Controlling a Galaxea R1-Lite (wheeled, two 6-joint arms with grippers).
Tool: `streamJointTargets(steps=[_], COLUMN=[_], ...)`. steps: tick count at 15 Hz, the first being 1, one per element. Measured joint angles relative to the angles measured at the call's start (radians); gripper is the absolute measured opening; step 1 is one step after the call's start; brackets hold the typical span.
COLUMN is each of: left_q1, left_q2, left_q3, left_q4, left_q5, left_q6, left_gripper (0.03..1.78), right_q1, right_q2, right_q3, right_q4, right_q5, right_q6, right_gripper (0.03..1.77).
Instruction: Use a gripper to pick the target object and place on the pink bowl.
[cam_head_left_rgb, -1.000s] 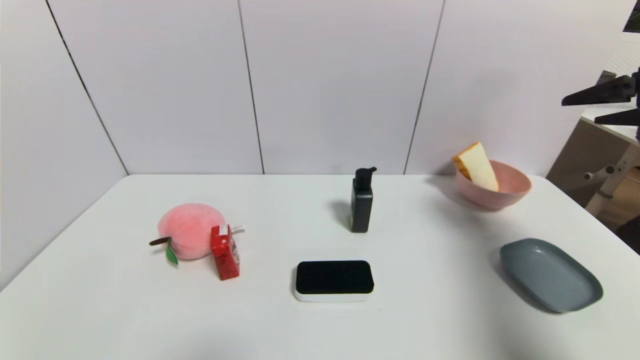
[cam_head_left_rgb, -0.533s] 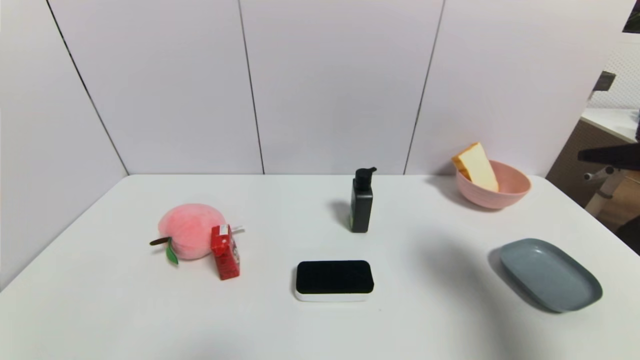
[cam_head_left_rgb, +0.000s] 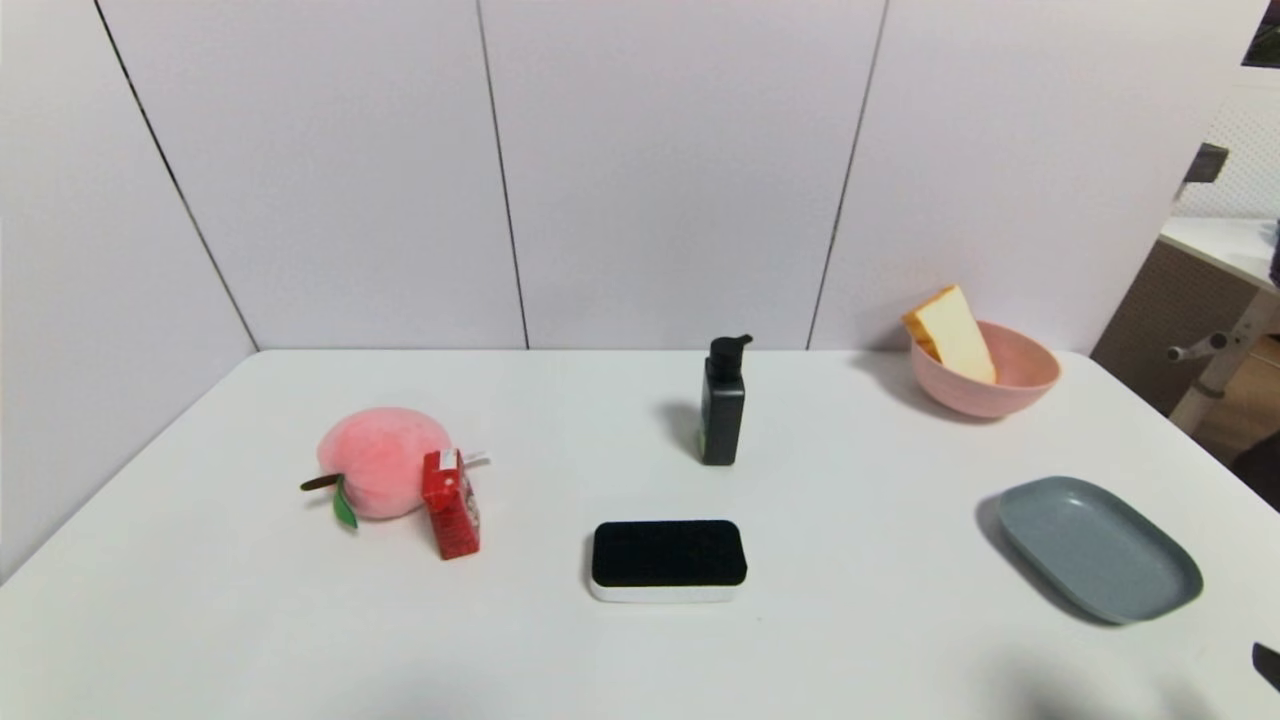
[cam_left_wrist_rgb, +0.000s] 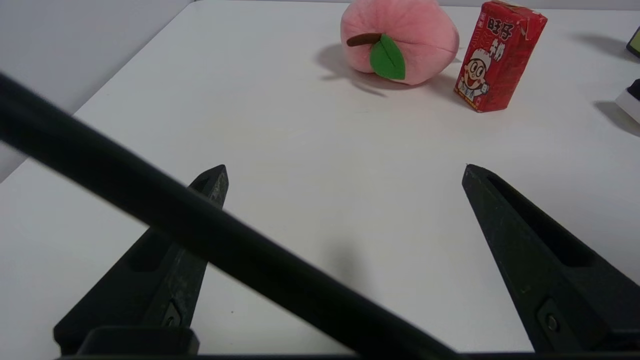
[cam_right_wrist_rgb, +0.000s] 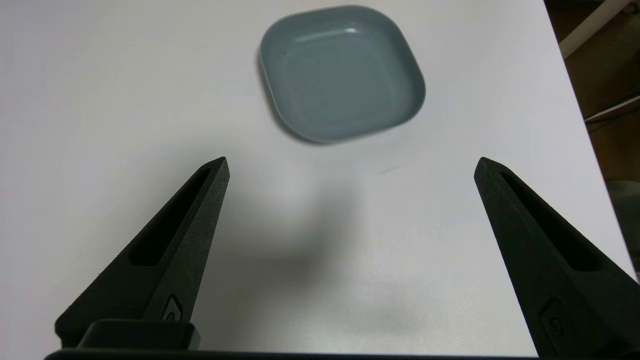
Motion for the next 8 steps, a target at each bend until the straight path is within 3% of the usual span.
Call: streamJointTargets(steps=[2,4,6,8], left_q1=[0.0,0.0,0.0,0.0], left_q2=[0.0,0.0,0.0,0.0], left_q3=[0.0,0.0,0.0,0.0], left_q4=[0.0,0.0,0.0,0.0], left_q5=[0.0,0.0,0.0,0.0], left_q6=[0.0,0.0,0.0,0.0], left_gripper=[1.69,1.69,1.69,1.69], right_q1=[-0.009,-0.04,-0.081,-0.106], right_q2=[-0.122,-0.243,-0.349,-0.455], right_q3=[0.156,0.297,0.391,0.443], right_q4=[-0.103,-0.195,-0.226,-0.238], right_q5=[0.032,0.111,0.187,0.212], right_q6=[-0.039,-0.069,-0.076,-0.075], right_gripper=[1.69,1.69,1.69,1.69])
